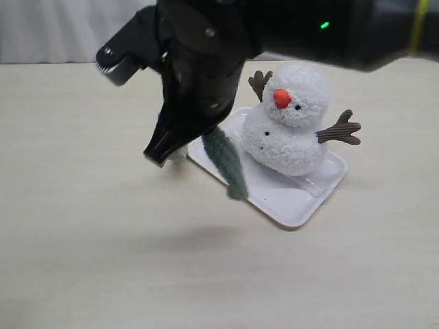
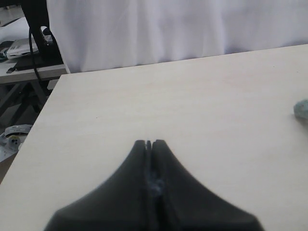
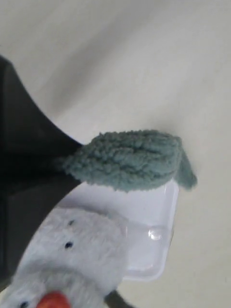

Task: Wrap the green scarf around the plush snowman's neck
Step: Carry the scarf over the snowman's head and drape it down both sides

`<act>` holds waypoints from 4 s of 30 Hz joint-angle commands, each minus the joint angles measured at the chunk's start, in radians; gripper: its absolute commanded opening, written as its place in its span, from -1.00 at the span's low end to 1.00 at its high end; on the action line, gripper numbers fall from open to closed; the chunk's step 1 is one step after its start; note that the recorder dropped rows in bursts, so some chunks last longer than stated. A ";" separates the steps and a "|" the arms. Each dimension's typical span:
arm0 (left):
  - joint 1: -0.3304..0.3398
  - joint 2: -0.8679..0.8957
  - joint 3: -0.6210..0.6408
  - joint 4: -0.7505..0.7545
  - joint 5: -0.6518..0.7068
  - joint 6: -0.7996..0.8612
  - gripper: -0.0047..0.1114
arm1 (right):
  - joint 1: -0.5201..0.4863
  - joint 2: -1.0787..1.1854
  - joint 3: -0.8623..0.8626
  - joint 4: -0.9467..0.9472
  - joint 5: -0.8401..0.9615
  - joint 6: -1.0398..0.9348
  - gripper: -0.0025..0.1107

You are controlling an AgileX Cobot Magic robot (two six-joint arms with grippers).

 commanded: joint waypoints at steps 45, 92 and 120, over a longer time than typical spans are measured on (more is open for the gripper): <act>0.000 -0.003 0.002 -0.006 -0.011 0.001 -0.92 | -0.284 -0.056 0.005 -0.410 -0.159 0.411 -0.88; 0.000 -0.003 0.002 -0.006 -0.011 0.001 -0.92 | -0.351 0.078 0.000 -0.274 0.130 0.237 0.17; 0.000 -0.003 0.002 -0.006 -0.011 0.001 -0.92 | -0.349 -0.516 0.645 -0.004 -0.360 0.398 -0.05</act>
